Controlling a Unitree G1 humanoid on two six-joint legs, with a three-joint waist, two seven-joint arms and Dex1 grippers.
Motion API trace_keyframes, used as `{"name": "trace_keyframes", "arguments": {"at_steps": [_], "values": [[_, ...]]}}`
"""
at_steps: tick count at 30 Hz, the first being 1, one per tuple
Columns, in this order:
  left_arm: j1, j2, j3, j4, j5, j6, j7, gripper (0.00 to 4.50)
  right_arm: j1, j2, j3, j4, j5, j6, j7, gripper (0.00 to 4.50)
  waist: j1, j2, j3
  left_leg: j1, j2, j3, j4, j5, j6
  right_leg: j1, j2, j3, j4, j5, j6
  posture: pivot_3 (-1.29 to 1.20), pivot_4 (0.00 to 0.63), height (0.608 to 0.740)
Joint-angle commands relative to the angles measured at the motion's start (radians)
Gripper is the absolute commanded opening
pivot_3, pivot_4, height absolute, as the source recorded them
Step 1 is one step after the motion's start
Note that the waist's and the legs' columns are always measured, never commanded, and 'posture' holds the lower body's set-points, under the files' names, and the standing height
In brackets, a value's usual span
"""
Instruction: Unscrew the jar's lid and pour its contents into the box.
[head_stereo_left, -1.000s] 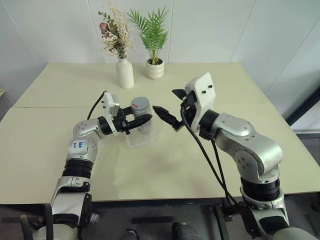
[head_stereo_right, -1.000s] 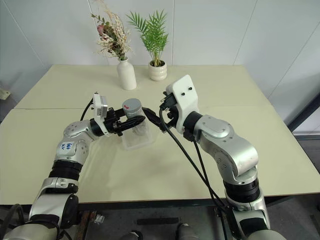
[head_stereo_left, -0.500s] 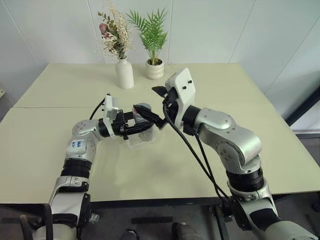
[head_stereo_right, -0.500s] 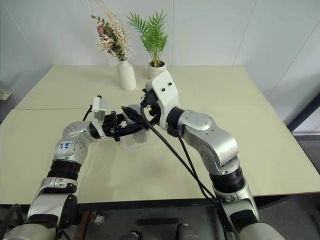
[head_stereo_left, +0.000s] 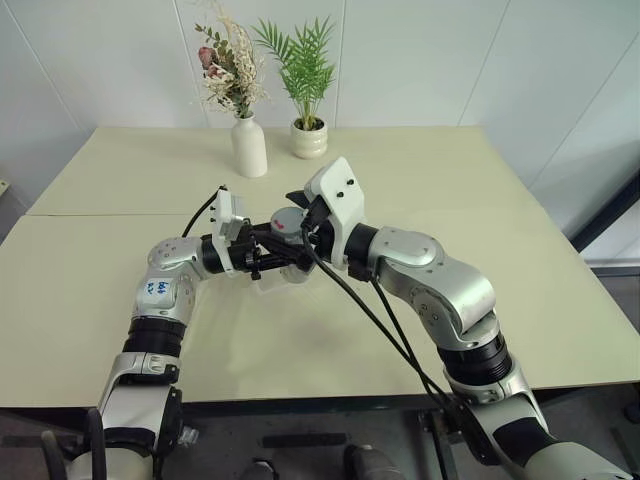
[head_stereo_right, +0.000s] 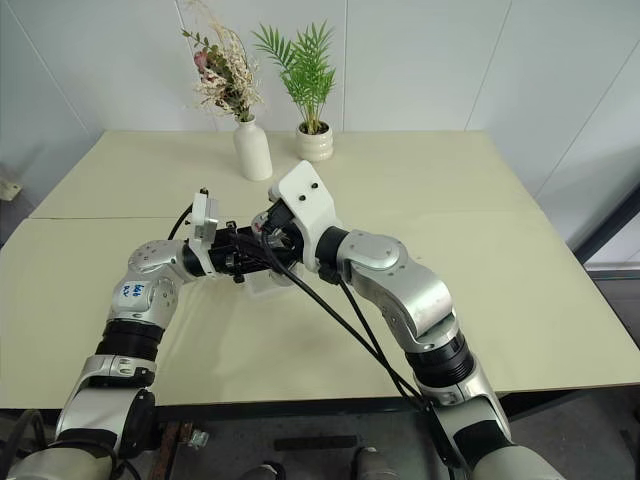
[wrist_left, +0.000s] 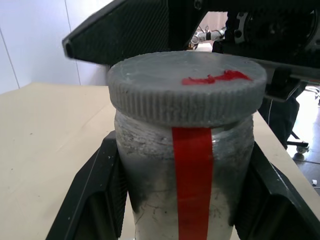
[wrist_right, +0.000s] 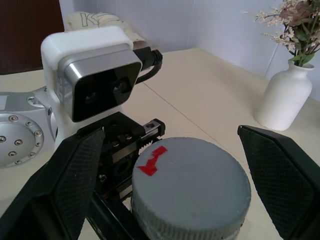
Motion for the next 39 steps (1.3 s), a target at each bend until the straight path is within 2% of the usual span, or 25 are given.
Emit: {"name": "trace_keyframes", "arguments": {"at_steps": [1, 10, 25, 28, 32, 39], "values": [[0.022, 0.003, 0.005, -0.094, -0.017, 0.003, 0.011, 2.24, -0.003, 0.005, -0.005, -0.037, -0.005, 0.000, 0.006, 4.50, 0.000, 0.000, 0.000, 0.000, 0.000, 0.000, 0.000, 0.000, 0.000, 0.000, 0.000, 0.000, 0.000, 0.000, 0.000, 0.00, 0.150, 0.740], [0.088, 0.015, 0.012, -0.206, -0.026, 0.062, 0.057, 2.24, 0.000, 0.008, -0.007, -0.054, -0.007, 0.015, -0.001, 4.50, 0.001, 0.000, 0.000, 0.000, 0.000, 0.000, 0.000, 0.000, 0.000, 0.000, 0.000, 0.000, 0.000, 0.000, 0.000, 0.00, 0.150, 0.740], [0.077, 0.019, 0.018, -0.199, -0.026, 0.072, 0.084, 2.24, 0.010, -0.001, -0.006, -0.090, -0.011, 0.032, -0.001, 4.50, 0.001, 0.000, 0.000, 0.000, 0.000, 0.000, 0.000, 0.000, 0.000, 0.000, 0.000, 0.000, 0.000, 0.000, 0.000, 0.00, 0.150, 0.740], [0.079, 0.019, 0.018, -0.203, -0.028, 0.076, 0.085, 2.24, 0.012, -0.001, -0.007, -0.093, -0.013, 0.031, -0.002, 3.87, 0.001, 0.000, 0.000, 0.000, 0.000, 0.000, 0.000, 0.000, 0.000, 0.000, 0.000, 0.000, 0.000, 0.000, 0.000, 0.00, 0.150, 0.740], [0.083, 0.019, 0.016, -0.209, -0.027, 0.081, 0.088, 2.24, 0.015, 0.001, -0.009, -0.099, -0.010, 0.034, 0.003, 2.59, 0.000, 0.000, 0.000, 0.000, 0.000, 0.000, 0.000, 0.000, 0.000, 0.000, 0.000, 0.000, 0.000, 0.000, 0.000, 0.00, 0.150, 0.740], [0.080, 0.023, 0.022, -0.201, -0.043, 0.088, 0.070, 2.24, 0.032, -0.011, -0.030, -0.125, 0.035, 0.011, 0.063, 2.59, 0.001, 0.000, 0.000, 0.000, 0.000, 0.000, 0.000, 0.000, 0.000, 0.000, 0.000, 0.000, 0.000, 0.000, 0.000, 0.00, 0.150, 0.740]]}}
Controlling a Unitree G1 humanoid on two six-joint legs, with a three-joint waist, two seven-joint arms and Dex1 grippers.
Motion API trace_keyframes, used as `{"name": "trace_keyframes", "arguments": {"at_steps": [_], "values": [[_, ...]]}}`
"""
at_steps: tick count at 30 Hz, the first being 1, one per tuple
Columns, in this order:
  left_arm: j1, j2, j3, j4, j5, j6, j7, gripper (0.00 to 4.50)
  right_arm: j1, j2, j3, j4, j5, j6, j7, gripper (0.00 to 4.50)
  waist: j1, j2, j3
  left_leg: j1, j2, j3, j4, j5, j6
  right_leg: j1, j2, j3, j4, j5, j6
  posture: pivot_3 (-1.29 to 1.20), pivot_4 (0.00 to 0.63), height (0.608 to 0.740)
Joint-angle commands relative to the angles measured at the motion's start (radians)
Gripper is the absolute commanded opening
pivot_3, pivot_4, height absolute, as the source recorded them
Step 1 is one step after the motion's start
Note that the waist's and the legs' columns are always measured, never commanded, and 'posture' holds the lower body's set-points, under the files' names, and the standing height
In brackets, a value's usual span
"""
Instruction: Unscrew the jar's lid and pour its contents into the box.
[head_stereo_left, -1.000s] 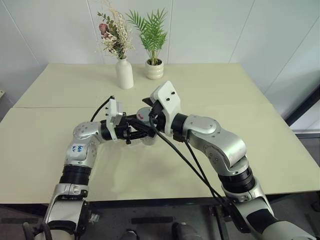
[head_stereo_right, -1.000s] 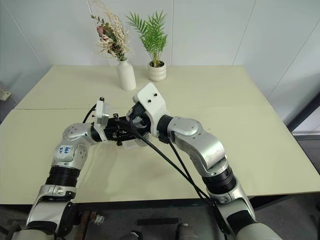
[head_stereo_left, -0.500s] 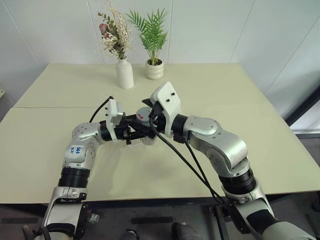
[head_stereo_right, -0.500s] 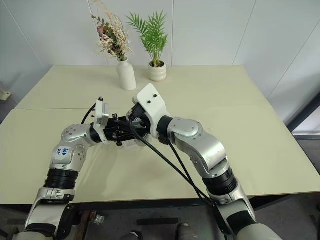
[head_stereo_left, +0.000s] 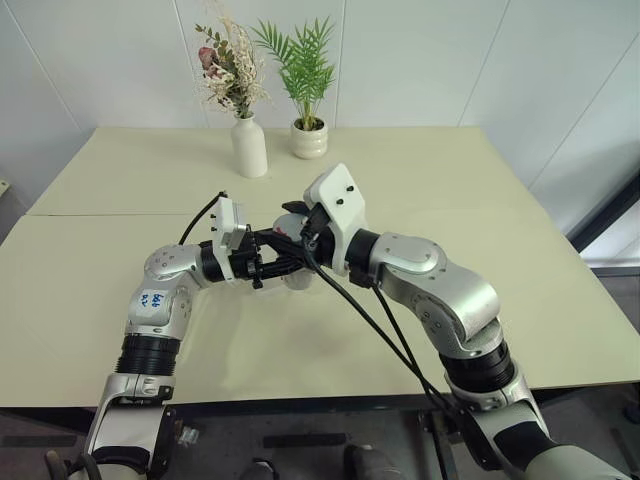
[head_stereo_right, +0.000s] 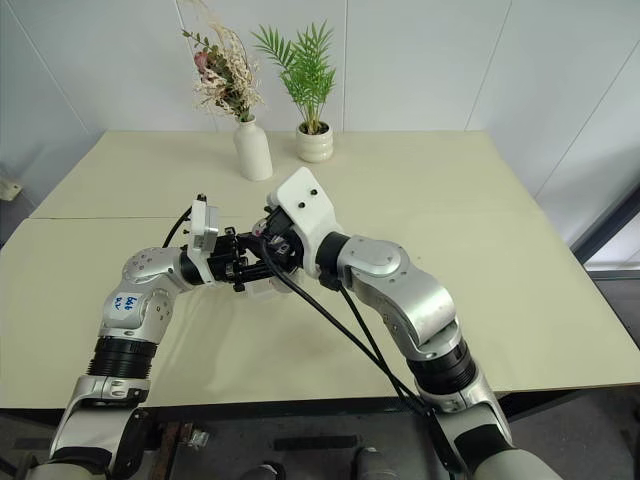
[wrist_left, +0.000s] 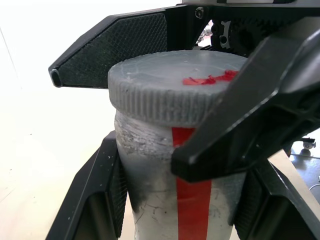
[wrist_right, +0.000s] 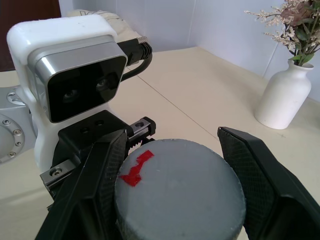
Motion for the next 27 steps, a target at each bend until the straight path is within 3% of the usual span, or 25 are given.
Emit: {"name": "trace_keyframes", "arguments": {"at_steps": [1, 14, 27], "values": [[-0.009, 0.016, 0.024, -0.012, -0.034, 0.010, -0.012, 2.24, 0.005, -0.018, -0.025, -0.064, 0.056, -0.042, 0.088, 2.59, 0.000, 0.000, 0.000, 0.000, 0.000, 0.000, 0.000, 0.000, 0.000, 0.000, 0.000, 0.000, 0.000, 0.000, 0.000, 0.00, 0.150, 0.740], [-0.059, 0.024, -0.003, 0.061, -0.041, 0.005, -0.116, 2.24, -0.023, -0.170, 0.010, -0.010, 0.105, -0.113, 0.378, 2.59, 0.000, 0.000, 0.000, 0.000, 0.000, 0.000, 0.001, 0.000, 0.000, 0.000, 0.000, 0.000, 0.000, 0.000, 0.000, 0.00, 0.150, 0.740], [-0.068, 0.004, -0.016, 0.072, -0.054, 0.002, -0.127, 2.24, -0.034, -0.203, -0.024, 0.035, 0.178, -0.187, 0.610, 2.59, 0.000, 0.000, 0.000, 0.000, 0.000, 0.000, 0.001, 0.000, 0.000, 0.000, 0.001, 0.000, 0.000, 0.000, 0.000, 0.00, 0.150, 0.740]]}}
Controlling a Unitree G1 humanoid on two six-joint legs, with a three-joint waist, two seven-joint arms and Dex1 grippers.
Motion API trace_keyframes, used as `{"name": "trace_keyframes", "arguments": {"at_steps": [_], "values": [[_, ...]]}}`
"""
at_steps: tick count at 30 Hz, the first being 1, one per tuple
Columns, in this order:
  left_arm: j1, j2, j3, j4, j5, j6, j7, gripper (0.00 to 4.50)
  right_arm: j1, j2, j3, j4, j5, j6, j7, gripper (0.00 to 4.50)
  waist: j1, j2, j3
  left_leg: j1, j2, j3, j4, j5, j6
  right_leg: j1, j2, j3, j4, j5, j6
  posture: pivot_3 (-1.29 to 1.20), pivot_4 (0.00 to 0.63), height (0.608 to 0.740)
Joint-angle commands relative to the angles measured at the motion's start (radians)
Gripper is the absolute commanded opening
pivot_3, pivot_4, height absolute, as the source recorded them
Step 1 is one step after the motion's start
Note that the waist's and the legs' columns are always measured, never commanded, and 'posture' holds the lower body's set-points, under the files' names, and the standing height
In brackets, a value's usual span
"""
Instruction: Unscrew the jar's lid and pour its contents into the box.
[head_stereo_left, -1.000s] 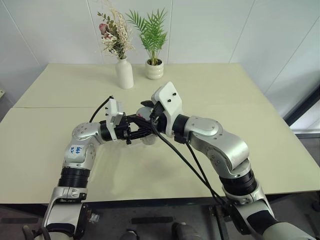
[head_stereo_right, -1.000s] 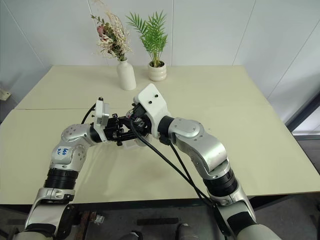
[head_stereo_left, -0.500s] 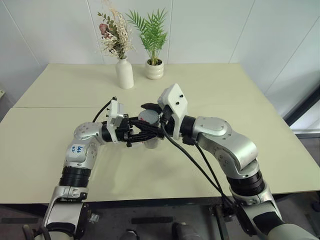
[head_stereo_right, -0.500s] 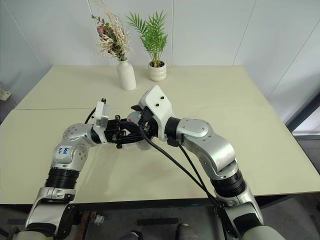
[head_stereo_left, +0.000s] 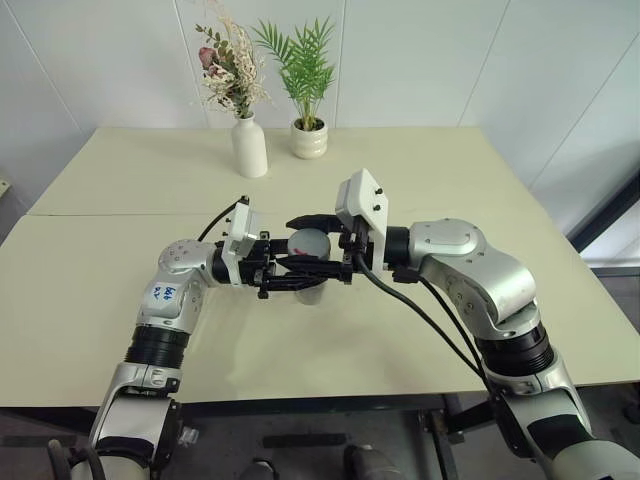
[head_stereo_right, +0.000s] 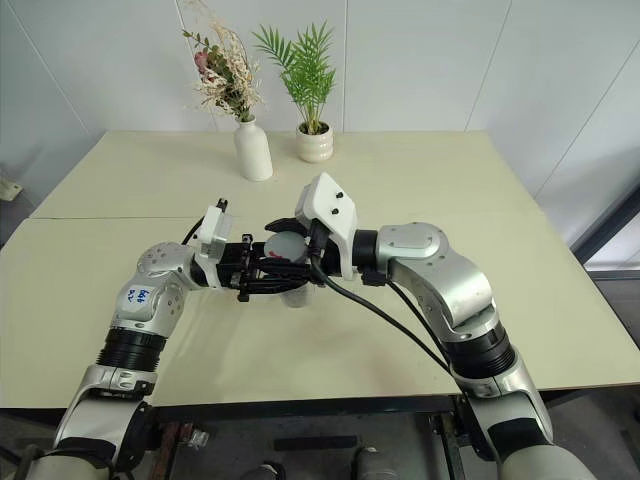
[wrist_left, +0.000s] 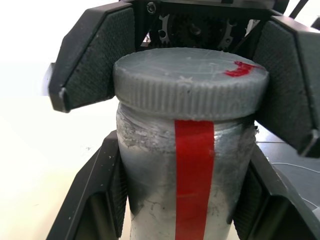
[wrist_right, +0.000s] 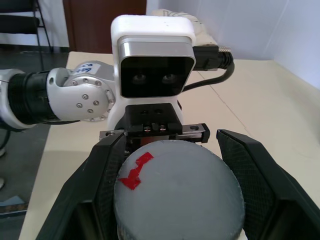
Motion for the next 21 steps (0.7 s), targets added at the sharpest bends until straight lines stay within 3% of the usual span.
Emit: {"name": "trace_keyframes", "arguments": {"at_steps": [1, 19, 21], "values": [[-0.017, 0.012, 0.060, 0.030, -0.020, 0.014, 0.050, 2.24, -0.009, 0.003, 0.017, -0.051, 0.083, -0.033, 0.122, 2.59, -0.001, 0.000, 0.000, 0.000, 0.000, 0.000, 0.000, 0.000, 0.000, 0.000, 0.000, 0.000, 0.000, 0.000, 0.000, 0.00, 0.150, 0.740], [0.012, -0.029, 0.052, -0.012, -0.038, 0.033, 0.078, 2.24, -0.033, 0.056, -0.007, -0.013, 0.068, -0.060, 0.117, 2.59, 0.000, 0.000, 0.000, 0.000, 0.000, 0.000, 0.002, 0.000, 0.000, 0.000, 0.000, 0.000, 0.001, 0.000, 0.000, 0.00, 0.150, 0.740], [0.012, -0.039, 0.049, -0.016, -0.041, 0.035, 0.082, 2.24, -0.032, 0.059, -0.008, -0.015, 0.062, -0.063, 0.111, 3.31, 0.000, 0.000, 0.000, 0.000, 0.000, 0.000, 0.002, 0.000, 0.000, 0.000, 0.000, 0.000, 0.001, 0.000, 0.000, 0.00, 0.150, 0.740]]}}
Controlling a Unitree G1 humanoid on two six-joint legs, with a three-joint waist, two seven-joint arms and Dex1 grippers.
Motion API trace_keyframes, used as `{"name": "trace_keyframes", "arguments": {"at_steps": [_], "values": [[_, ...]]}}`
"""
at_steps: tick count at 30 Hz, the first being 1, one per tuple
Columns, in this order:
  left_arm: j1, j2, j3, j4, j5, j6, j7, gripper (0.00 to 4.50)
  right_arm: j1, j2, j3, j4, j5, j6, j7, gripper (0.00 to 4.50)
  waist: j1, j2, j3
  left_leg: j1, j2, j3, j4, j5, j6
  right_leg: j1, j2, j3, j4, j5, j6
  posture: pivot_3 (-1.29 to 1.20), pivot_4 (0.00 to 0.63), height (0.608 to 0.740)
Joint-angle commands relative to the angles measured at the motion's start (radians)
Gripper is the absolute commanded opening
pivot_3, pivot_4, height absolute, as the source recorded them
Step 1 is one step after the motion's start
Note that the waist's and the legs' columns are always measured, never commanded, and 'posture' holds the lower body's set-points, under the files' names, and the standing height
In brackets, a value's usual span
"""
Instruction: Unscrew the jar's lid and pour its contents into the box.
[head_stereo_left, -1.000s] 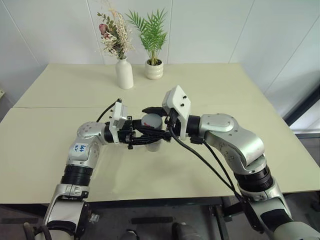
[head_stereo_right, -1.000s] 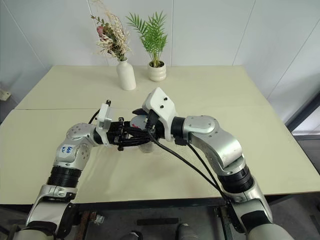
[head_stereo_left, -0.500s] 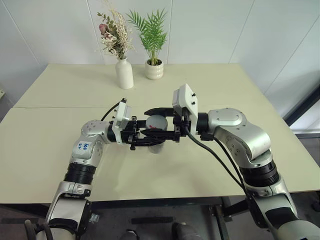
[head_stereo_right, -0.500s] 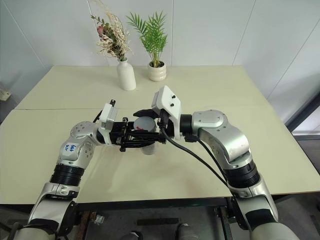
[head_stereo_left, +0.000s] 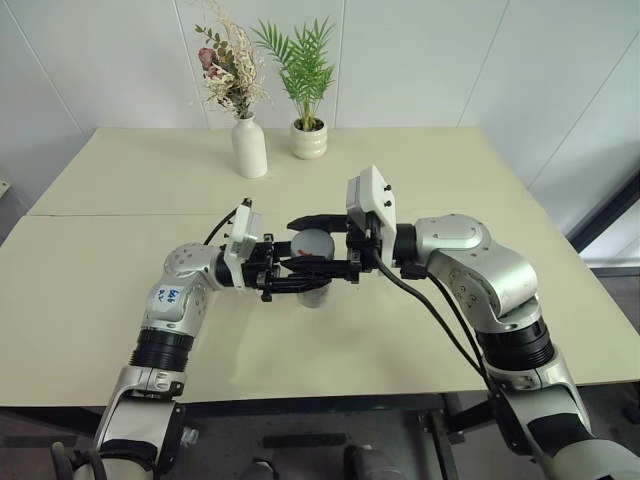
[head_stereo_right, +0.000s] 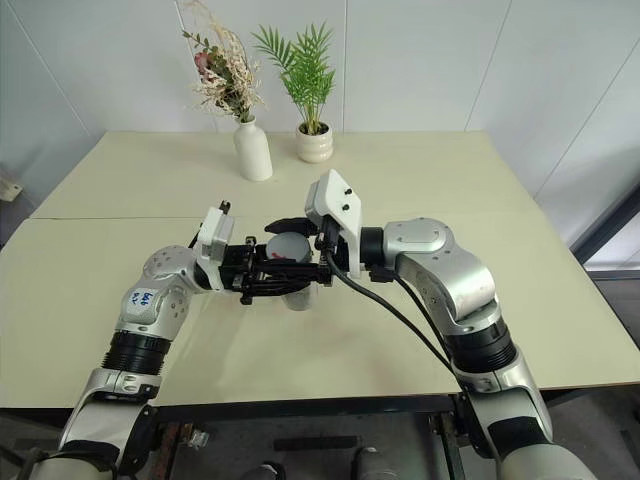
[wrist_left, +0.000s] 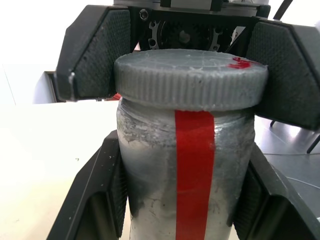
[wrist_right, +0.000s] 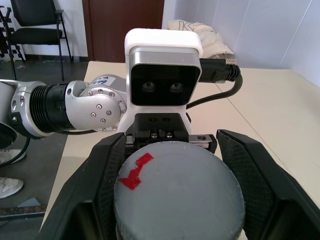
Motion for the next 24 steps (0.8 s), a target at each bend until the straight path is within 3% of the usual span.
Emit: {"name": "trace_keyframes", "arguments": {"at_steps": [1, 4, 24], "values": [[-0.005, -0.018, 0.035, -0.004, -0.010, 0.013, 0.074, 2.24, -0.023, 0.031, 0.018, -0.067, 0.053, -0.032, 0.039, 3.53, 0.000, 0.000, 0.000, 0.000, 0.000, 0.000, 0.000, 0.000, 0.000, 0.000, 0.000, 0.000, 0.000, 0.000, 0.000, 0.00, 0.150, 0.740], [-0.004, -0.024, 0.033, -0.008, -0.011, 0.017, 0.072, 2.24, -0.023, 0.033, 0.017, -0.069, 0.045, -0.035, 0.034, 4.48, 0.000, 0.000, 0.000, 0.000, 0.000, 0.000, 0.001, 0.000, 0.000, 0.000, 0.000, 0.000, 0.000, 0.000, 0.000, 0.00, 0.150, 0.740], [-0.018, -0.015, 0.010, 0.020, 0.018, -0.015, 0.018, 2.24, -0.065, -0.001, 0.014, -0.049, -0.001, -0.041, 0.001, 4.48, 0.001, 0.000, 0.000, 0.000, 0.000, 0.000, 0.003, 0.000, 0.000, 0.000, 0.000, 0.000, 0.001, 0.001, 0.000, 0.00, 0.150, 0.740]]}}
